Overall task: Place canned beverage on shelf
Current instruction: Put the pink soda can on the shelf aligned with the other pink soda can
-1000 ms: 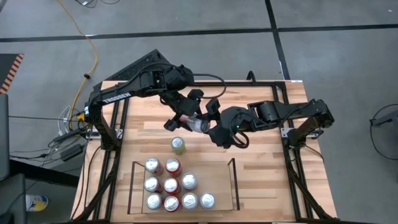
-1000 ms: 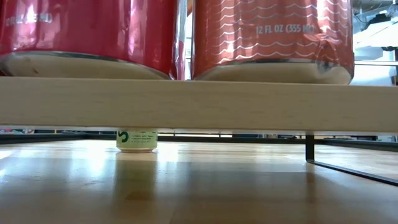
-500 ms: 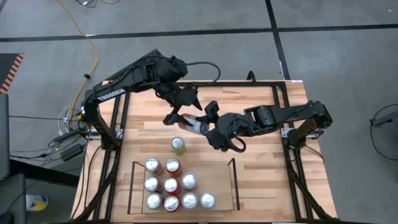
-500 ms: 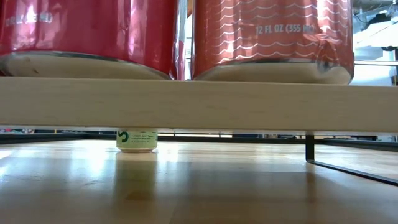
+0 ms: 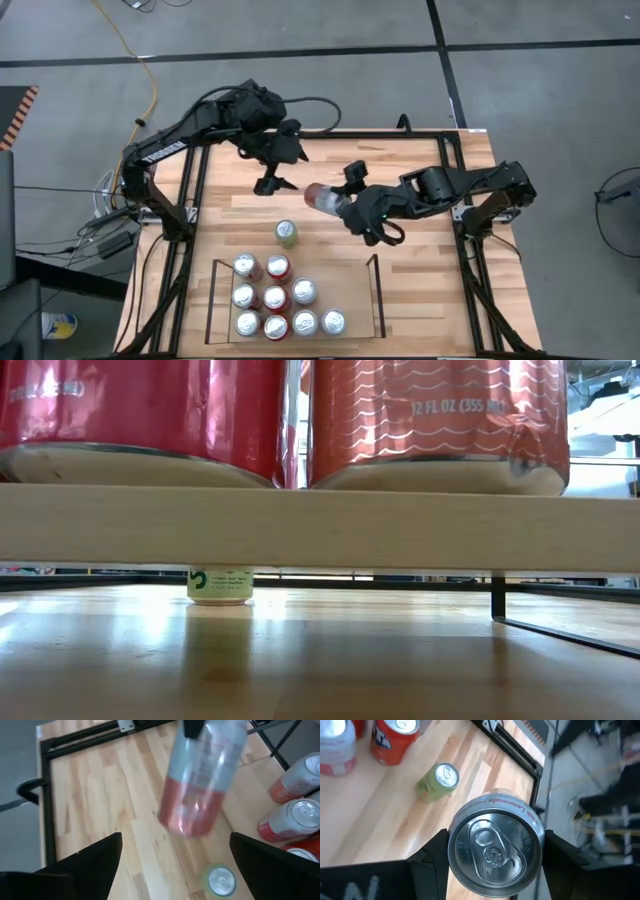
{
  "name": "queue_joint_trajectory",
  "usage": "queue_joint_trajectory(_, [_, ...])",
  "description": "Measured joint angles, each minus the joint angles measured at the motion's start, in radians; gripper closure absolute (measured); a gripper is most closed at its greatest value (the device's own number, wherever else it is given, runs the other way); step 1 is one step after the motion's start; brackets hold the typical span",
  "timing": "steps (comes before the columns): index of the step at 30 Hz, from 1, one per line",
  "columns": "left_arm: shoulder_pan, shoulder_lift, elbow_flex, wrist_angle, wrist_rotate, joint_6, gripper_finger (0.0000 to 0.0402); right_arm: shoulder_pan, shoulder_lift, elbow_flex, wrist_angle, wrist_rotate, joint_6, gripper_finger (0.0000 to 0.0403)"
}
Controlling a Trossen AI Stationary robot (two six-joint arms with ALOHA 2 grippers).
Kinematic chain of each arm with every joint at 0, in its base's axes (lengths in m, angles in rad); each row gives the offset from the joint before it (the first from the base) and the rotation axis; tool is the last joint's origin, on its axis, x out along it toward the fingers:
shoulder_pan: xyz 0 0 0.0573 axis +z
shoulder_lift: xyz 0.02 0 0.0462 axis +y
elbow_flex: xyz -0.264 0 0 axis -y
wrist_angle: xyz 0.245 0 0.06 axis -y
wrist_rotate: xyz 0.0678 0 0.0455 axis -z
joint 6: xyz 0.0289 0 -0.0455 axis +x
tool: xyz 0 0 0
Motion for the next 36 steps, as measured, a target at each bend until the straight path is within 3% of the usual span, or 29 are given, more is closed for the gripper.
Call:
queue_joint_trajectory(8, [0.0,-0.08,0.0,-0.011,-0.019,-0.053,0.0047,0.001,-0.003,0.079,-0.242,-0.077,0.356,0.0179])
queue_joint_trajectory(16, [0.0,-0.102,0.0,-0.018,-0.018,-0.108,0.0047,0.009,0.023,0.079,-0.284,-0.226,0.543,0.018])
queue_joint_trajectory(22, [0.0,-0.102,0.0,-0.039,-0.018,-0.1,0.0047,0.021,0.093,0.133,-0.35,-0.257,0.581,0.018])
queue_joint_trajectory(30, [0.0,-0.102,-0.001,-0.055,-0.041,-0.097,0.0047,0.024,0.303,0.449,-0.528,-0.321,0.545,0.0178])
queue_joint_trajectory(36, [0.0,-0.102,-0.001,-0.102,-0.071,-0.061,0.0047,0.03,0.326,0.427,-0.551,-0.379,0.614,0.0177])
